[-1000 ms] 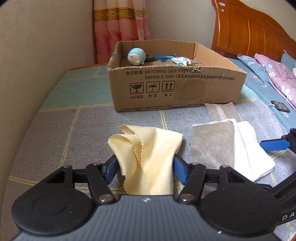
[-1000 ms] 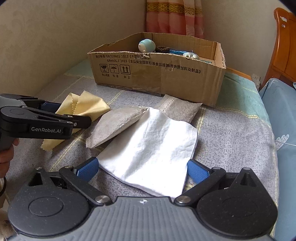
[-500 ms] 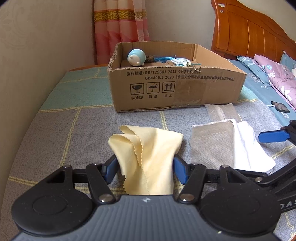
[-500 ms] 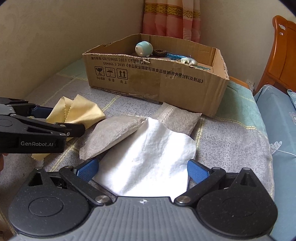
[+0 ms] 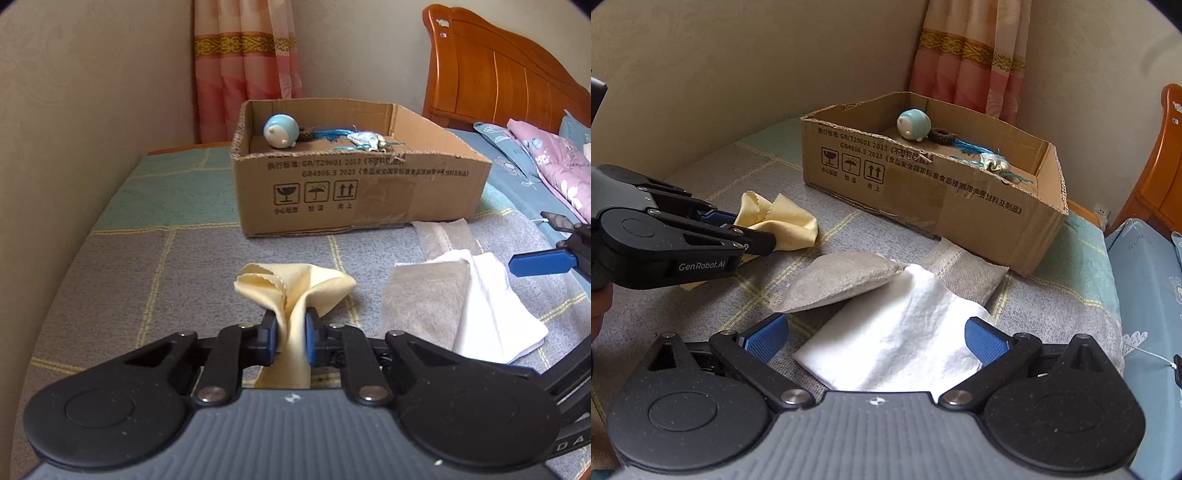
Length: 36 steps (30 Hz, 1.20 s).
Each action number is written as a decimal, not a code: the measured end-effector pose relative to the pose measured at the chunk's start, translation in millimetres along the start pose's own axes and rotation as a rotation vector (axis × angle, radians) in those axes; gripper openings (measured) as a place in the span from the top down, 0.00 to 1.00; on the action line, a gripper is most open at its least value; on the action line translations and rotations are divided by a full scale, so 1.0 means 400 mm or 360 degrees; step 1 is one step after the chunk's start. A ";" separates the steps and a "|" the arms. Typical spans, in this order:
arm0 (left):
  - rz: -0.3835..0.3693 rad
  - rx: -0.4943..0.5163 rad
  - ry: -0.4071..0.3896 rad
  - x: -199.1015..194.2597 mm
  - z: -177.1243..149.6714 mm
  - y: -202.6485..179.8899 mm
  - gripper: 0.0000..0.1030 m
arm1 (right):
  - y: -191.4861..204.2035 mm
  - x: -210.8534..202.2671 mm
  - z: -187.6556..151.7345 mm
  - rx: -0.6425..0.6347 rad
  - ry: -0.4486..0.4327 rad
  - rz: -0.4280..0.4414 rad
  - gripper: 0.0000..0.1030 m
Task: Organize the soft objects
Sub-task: 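Lift the yellow cloth with the left gripper while the right gripper grasps the grey sachet, then carry the yellow cloth and grey sachet over the box with both grippers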
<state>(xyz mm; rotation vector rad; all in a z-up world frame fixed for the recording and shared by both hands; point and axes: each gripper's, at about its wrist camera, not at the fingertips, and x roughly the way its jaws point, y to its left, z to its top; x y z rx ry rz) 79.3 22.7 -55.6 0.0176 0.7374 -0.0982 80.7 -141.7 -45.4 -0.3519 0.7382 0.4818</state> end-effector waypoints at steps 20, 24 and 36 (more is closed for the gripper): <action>-0.0019 -0.0060 -0.0031 -0.032 0.012 0.054 0.87 | 0.044 0.103 0.062 -0.0181 -0.0037 0.0080 0.25; -0.0018 -0.0051 -0.0056 -0.044 0.021 0.061 0.87 | 0.039 0.091 0.062 -0.0159 -0.0049 0.0083 0.42; -0.0042 0.0024 -0.0006 -0.047 -0.004 0.052 0.78 | 0.038 0.029 0.070 -0.0117 -0.0061 0.0144 0.65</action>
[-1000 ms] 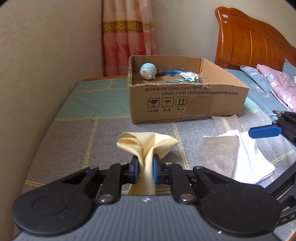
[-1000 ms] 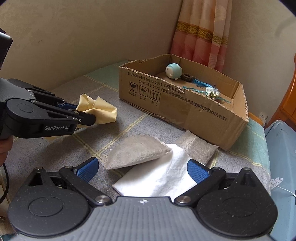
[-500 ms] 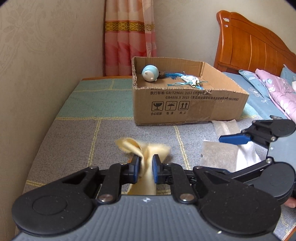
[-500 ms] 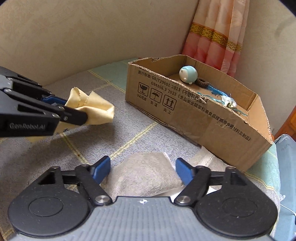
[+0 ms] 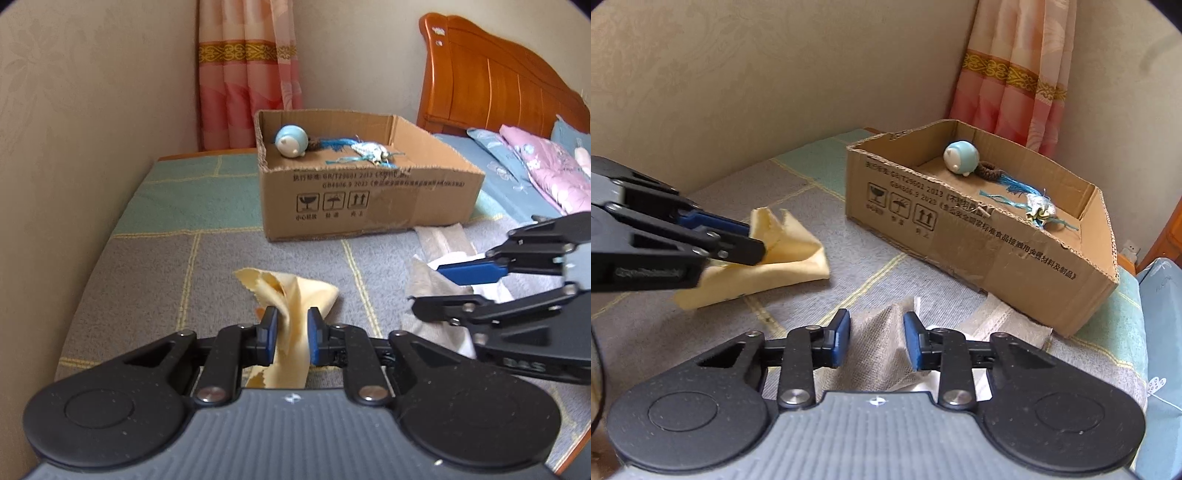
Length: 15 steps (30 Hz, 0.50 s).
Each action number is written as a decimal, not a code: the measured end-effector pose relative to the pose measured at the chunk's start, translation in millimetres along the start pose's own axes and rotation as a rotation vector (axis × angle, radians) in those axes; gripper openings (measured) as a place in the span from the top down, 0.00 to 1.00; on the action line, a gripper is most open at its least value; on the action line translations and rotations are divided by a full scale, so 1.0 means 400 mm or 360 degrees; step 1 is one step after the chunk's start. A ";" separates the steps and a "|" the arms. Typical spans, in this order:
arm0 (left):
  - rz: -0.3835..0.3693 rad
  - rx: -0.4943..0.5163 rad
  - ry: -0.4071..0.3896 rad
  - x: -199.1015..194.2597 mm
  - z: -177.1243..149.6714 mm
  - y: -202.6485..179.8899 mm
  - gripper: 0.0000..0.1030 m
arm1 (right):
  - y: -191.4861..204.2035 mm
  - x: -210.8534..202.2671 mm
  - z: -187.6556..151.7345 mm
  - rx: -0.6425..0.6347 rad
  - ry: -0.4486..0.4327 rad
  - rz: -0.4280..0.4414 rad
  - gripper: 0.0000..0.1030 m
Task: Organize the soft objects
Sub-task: 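Carry the yellow cloth and grey sachet over the box with both grippers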
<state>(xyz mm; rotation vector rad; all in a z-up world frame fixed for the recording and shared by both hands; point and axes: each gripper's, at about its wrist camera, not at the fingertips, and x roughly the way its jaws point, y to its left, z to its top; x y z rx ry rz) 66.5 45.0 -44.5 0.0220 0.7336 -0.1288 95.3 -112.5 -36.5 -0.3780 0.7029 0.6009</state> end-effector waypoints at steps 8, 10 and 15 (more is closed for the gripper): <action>0.0051 0.0112 0.0029 0.054 -0.013 -0.027 0.63 | 0.007 -0.015 -0.017 0.0039 0.0030 0.0054 0.65; 0.0077 0.0129 0.0031 0.064 -0.015 -0.031 0.63 | 0.006 -0.013 -0.017 0.0053 0.0032 0.0058 0.65; 0.0062 0.0069 0.0031 0.067 -0.013 -0.022 0.82 | 0.006 -0.009 -0.019 0.0050 0.0035 0.0057 0.64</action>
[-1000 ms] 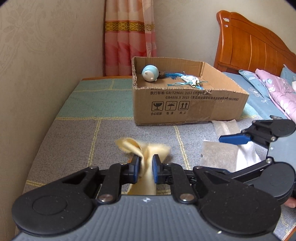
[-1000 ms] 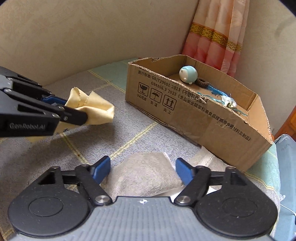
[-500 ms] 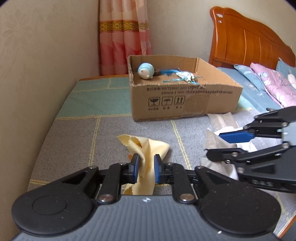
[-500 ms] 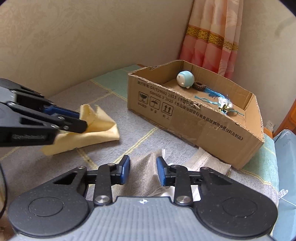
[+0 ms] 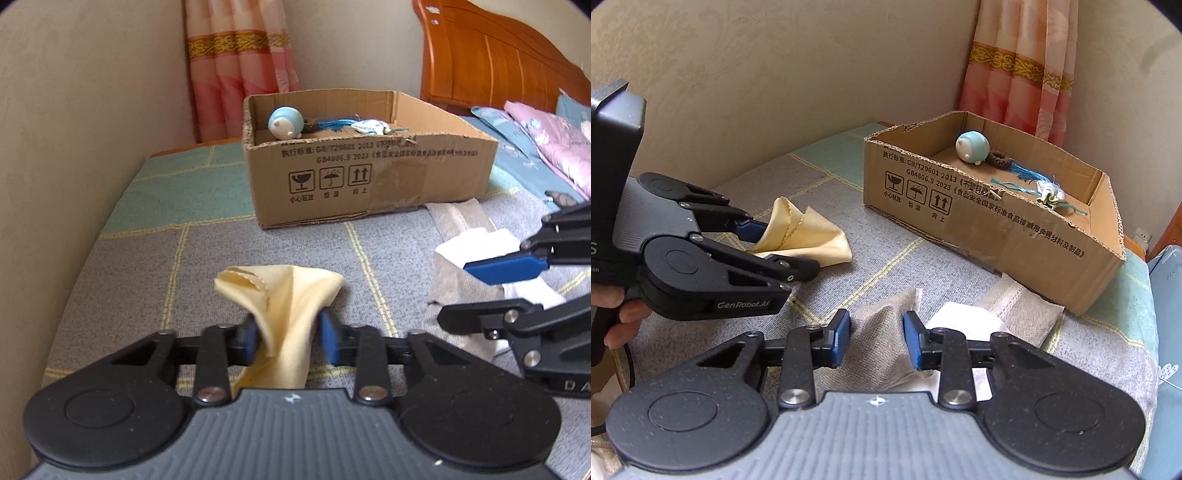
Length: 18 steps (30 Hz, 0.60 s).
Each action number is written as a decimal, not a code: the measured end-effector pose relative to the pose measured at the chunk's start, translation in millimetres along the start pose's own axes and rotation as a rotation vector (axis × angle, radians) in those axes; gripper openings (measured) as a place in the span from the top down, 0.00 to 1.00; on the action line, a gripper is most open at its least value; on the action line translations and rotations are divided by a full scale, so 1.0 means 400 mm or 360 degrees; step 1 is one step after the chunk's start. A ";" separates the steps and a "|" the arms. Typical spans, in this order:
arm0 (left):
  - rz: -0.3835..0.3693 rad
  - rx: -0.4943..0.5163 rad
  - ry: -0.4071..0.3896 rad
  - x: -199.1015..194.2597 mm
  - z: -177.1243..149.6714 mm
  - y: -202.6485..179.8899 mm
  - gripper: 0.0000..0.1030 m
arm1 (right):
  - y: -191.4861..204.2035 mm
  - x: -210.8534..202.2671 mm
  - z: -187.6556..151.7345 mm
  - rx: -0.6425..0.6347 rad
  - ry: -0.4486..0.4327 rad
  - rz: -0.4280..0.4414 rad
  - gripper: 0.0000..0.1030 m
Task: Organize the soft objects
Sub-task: 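Carry the yellow cloth and grey sachet over the box with both grippers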
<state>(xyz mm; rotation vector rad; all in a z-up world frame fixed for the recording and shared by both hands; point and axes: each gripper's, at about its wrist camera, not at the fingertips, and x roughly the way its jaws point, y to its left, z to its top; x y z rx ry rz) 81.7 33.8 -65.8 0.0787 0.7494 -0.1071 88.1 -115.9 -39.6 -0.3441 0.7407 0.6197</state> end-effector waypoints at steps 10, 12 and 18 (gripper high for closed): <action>-0.0072 -0.0122 -0.0108 -0.106 0.057 0.077 0.92 | -0.003 -0.006 -0.002 0.0026 -0.0023 0.0003 0.65; -0.0088 -0.0139 -0.0116 -0.123 0.065 0.088 0.92 | -0.004 -0.015 0.000 0.0031 -0.0039 0.0005 0.66; -0.0296 -0.0280 -0.0084 -0.146 0.067 0.125 0.92 | -0.005 -0.059 0.010 0.0042 -0.0108 0.0029 0.68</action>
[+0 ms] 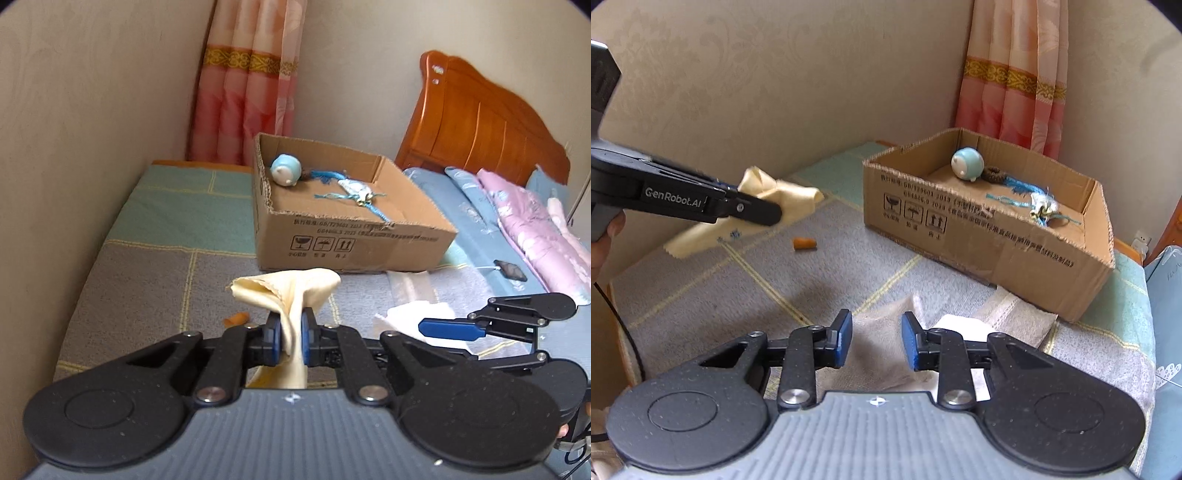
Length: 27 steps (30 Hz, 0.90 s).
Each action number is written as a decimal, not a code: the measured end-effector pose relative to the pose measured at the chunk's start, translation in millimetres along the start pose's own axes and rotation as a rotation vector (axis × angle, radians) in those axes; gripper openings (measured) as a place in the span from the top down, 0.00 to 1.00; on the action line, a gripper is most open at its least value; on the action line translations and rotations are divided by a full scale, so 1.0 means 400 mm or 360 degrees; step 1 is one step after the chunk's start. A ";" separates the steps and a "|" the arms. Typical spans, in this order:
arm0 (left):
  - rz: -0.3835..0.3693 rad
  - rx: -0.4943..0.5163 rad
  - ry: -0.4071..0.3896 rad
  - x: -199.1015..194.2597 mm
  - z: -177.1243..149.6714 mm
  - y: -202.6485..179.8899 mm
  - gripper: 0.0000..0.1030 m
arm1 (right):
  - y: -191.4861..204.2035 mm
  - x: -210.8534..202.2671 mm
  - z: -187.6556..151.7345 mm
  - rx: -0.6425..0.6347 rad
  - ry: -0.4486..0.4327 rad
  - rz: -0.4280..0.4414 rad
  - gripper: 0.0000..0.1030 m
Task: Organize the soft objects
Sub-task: 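Carry the yellow cloth and grey sachet over the box with both grippers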
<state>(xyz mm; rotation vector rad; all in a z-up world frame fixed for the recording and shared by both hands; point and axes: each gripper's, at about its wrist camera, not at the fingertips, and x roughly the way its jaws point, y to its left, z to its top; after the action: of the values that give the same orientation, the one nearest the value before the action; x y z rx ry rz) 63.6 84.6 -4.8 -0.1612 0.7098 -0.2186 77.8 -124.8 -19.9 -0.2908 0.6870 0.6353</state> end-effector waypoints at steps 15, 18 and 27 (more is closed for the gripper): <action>-0.0061 0.0226 0.0169 0.017 -0.077 -0.074 0.92 | 0.020 0.002 -0.017 -0.0094 -0.0002 -0.0051 0.30; -0.0041 0.0213 0.0164 0.019 -0.077 -0.063 0.92 | 0.025 0.022 -0.017 -0.0113 0.0022 -0.0025 0.22; -0.0035 0.0189 0.0178 0.036 -0.075 -0.045 0.92 | 0.033 0.115 -0.030 -0.0148 0.0143 -0.0007 0.18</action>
<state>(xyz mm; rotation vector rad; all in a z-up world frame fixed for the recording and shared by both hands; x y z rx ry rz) 52.0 61.5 -32.3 -0.0437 0.8046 -0.2915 90.9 -99.5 -60.2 -0.4089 0.7439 0.6537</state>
